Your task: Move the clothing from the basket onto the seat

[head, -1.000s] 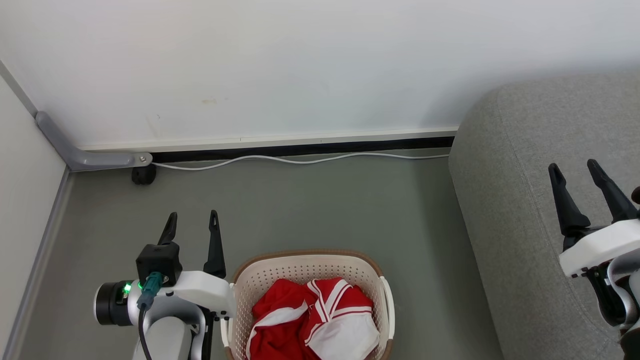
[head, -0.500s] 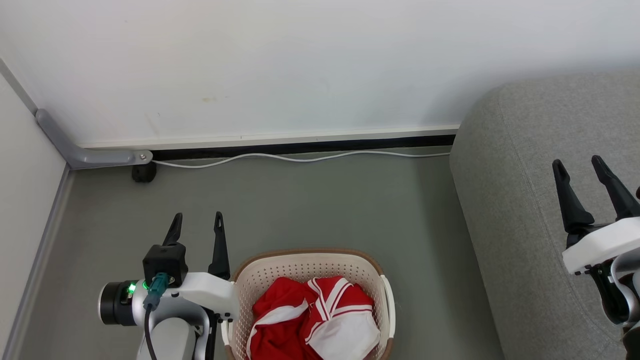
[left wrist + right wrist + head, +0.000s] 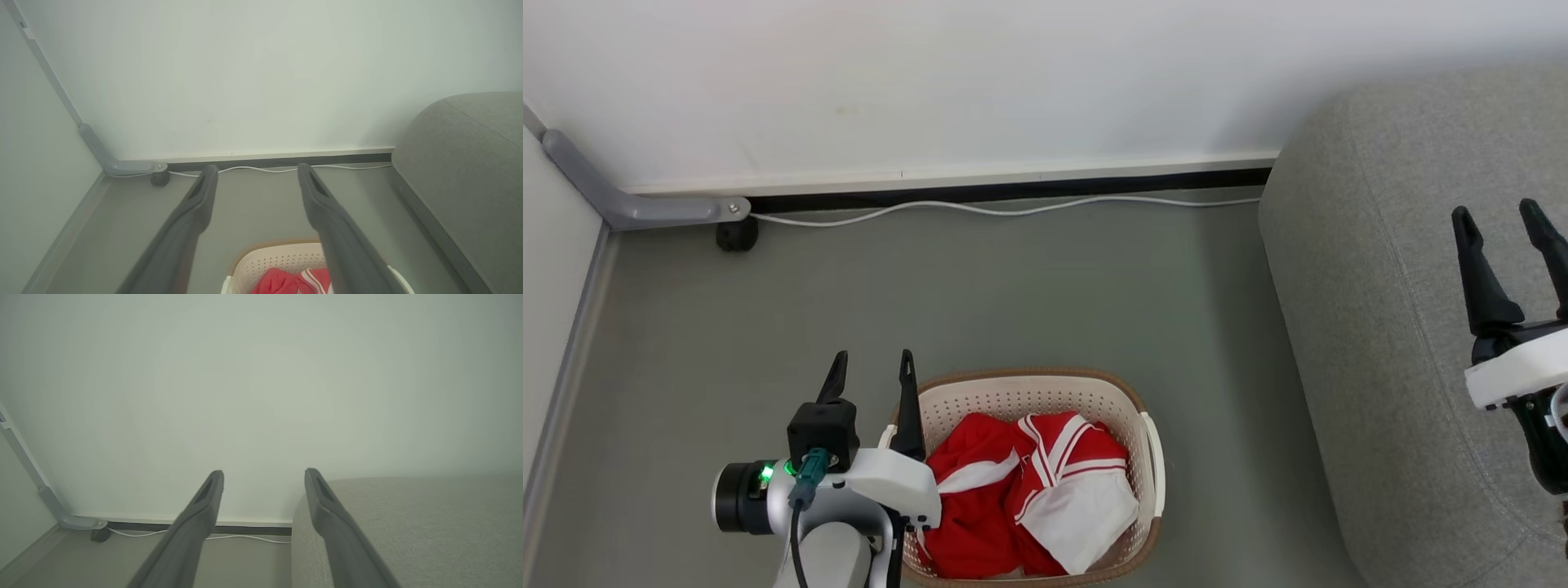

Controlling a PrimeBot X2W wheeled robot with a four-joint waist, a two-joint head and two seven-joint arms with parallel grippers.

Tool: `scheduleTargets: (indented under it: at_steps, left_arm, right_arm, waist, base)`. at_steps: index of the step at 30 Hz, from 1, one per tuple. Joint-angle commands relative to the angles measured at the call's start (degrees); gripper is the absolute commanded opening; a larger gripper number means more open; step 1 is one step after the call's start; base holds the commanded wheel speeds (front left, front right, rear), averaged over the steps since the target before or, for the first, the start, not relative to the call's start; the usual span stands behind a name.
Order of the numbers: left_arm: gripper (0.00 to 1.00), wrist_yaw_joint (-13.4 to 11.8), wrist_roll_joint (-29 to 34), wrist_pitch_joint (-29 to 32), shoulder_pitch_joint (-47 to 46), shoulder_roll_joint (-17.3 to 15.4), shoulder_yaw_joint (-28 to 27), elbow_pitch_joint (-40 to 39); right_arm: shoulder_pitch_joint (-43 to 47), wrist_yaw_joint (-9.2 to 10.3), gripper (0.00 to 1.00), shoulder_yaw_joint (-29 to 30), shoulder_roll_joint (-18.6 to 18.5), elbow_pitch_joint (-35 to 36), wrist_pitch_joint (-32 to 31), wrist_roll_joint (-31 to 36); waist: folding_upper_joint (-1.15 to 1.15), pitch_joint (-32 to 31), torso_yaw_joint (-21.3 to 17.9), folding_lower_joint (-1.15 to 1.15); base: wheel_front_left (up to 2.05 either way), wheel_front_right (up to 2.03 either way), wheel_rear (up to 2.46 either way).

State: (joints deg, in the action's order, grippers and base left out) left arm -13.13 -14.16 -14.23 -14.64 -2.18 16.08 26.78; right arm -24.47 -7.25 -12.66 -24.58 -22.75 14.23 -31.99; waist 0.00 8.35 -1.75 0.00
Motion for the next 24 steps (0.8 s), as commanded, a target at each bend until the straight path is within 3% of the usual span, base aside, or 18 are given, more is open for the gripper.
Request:
scheduleTargets:
  at_steps: [1, 16, 20, 24]
  left_arm:
    - [1.0, -0.8, -0.6, -0.8, -3.2, -0.7, -1.1, -1.6]
    - [1.0, -10.2, -8.5, -0.8, -8.7, -0.7, 11.7, -3.7]
    - [1.0, -11.9, -11.0, -0.8, -10.8, -0.7, 15.2, -3.4]
    - [1.0, -12.0, -14.6, -0.8, -13.3, -0.7, 18.2, -2.4]
  right_arm:
    - [-1.2, -0.24, 1.0, -0.1, -1.9, 1.9, 0.8, -0.5]
    - [-3.5, -0.24, 1.0, 4.3, -9.2, 14.4, 0.8, -5.0]
    - [-4.5, -0.24, 1.0, 5.6, -11.0, 17.3, 0.8, -6.0]
    - [-5.4, -0.24, 1.0, 7.1, -12.5, 19.7, 0.8, -7.0]
  waist:
    - [0.0, 2.1, -0.3, 0.0]
    - [0.0, 19.3, -0.9, 0.0]
    - [0.0, 24.0, -1.0, 0.0]
    - [0.0, 28.2, -1.1, 0.0]
  base:
    - [0.0, 0.0, 0.0]
    - [0.0, 0.0, 0.0]
    - [0.0, 0.0, 0.0]
    - [0.0, 0.0, 0.0]
